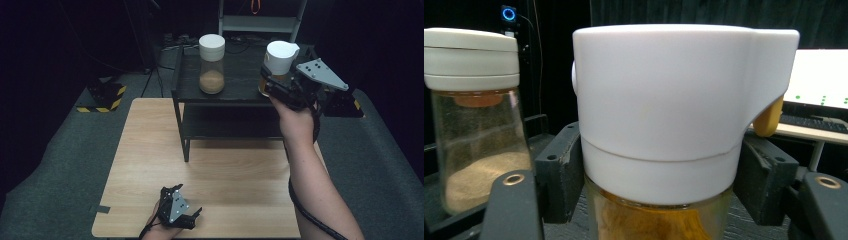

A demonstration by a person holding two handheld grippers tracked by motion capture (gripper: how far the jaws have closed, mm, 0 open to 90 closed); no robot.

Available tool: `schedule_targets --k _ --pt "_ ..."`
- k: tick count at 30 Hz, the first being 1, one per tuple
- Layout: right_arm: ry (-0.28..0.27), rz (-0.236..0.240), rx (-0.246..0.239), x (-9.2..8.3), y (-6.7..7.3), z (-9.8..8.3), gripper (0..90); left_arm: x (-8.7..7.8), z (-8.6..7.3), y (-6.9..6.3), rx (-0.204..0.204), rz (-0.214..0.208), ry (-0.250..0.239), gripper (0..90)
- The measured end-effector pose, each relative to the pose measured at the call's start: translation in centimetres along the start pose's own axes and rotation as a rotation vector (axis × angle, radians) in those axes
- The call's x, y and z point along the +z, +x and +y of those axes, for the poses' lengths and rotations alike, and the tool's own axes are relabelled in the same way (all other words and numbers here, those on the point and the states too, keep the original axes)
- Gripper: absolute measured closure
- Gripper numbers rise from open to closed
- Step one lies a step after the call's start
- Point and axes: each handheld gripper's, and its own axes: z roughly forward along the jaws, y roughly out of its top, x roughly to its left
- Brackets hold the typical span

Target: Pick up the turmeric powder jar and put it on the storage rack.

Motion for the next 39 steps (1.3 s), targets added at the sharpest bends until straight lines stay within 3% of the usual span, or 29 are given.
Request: schedule_targets --k 17,25,39 --pt "0.002 -0.008 0.011 1.5 -0.1 -0.4 30.2 -0.1 -0.1 0.2 -0.007 -0.004 -0.007 0.9" --pt "-0.008 -0.002 0.039 1.7 -0.5 -0.7 30.0 0.0 -0.1 0.2 -0.004 -0.006 -0.005 0.9" --pt "-0.004 -0.003 0.036 1.6 -0.5 -0.7 29.8 0.0 0.0 0.1 0.002 -0.008 -0.003 0.9"
